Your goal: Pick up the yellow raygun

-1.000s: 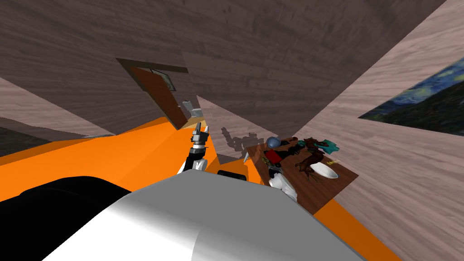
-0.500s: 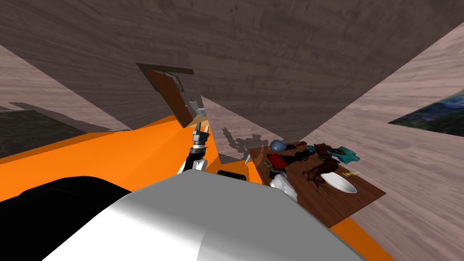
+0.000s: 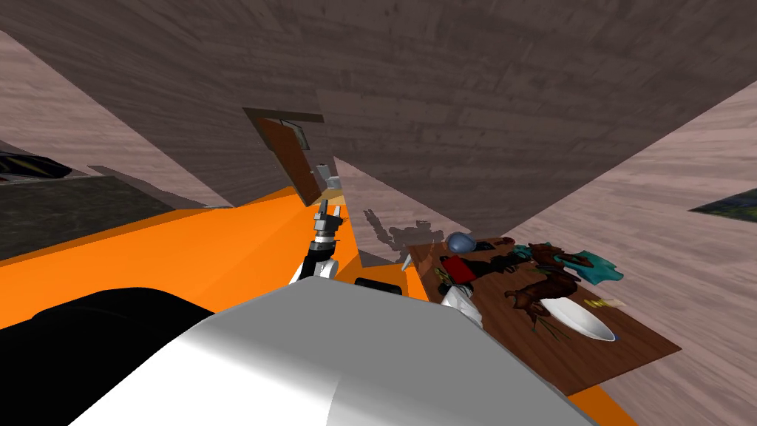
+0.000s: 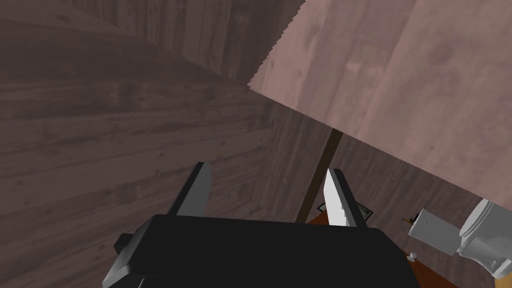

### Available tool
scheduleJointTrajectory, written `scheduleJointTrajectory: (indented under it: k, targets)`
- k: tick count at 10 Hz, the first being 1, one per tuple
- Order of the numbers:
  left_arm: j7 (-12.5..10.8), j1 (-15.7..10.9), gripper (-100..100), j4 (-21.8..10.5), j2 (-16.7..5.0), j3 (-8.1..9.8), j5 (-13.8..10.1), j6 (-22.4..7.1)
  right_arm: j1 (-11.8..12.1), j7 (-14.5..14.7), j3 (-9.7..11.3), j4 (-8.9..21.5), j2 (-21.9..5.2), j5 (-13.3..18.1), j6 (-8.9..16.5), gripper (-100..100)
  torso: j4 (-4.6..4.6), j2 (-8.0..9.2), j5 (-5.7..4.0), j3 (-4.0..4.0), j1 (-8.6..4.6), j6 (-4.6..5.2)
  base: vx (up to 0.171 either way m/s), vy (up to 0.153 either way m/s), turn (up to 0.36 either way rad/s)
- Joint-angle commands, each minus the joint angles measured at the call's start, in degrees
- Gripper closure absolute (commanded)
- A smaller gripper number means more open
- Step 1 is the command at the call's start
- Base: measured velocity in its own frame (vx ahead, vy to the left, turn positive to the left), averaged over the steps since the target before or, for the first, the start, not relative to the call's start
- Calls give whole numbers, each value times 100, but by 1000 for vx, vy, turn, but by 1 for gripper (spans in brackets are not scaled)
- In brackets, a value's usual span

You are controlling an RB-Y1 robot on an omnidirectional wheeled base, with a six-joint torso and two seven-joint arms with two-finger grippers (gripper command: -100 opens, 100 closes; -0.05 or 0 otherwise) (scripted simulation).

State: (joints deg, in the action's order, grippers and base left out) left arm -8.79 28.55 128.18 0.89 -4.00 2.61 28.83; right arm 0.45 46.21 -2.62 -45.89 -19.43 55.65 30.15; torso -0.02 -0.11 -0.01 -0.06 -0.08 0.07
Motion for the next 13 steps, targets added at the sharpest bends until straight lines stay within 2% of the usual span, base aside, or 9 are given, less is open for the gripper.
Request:
scheduleJointTrajectory:
  k: [1, 2, 3, 7, 8, 9, 13]
  targets:
    - [0, 0, 0, 0, 0, 0, 0, 0, 0, 0, 0, 0, 0, 0, 0, -100, 0, 0, 0, 0, 0, 0, 8, -12, 29]
    - [0, 0, 0, 0, 0, 0, 0, 0, -9, -1, -1, 28, 4, 15, 11, 0, 0, 3, 1, 2, 3, 3, 0, 0, 0]
    - [0, 0, 0, 0, 0, 0, 0, 0, 61, -156, 26, -4, 93, 187, 59, -100, 1, 6, 2, 3, 6, 2, 28, -53, 9]
    - [0, 1, 0, 0, -1, 1, 0, 0, 198, -467, 78, -62, 272, 534, 157, -100, -3, -11, -5, -7, -22, 3, 48, -83, 12]
    - [0, 1, 0, 0, 0, 1, 0, 0, 195, -386, 69, -89, 253, 467, 155, -100, -2, -7, -3, -4, -17, 3, 13, -25, 4]
    - [0, 0, 0, 0, 0, 0, 0, 0, 196, -406, 71, -86, 256, 477, 158, 100, 0, 0, -1, -1, -5, 3, 0, 0, 0]
    - [0, 0, 0, 0, 0, 0, 0, 0, 198, -402, 75, -83, 261, 475, 152, 100, 5, 10, 9, 7, 12, 5, 0, 0, 0]
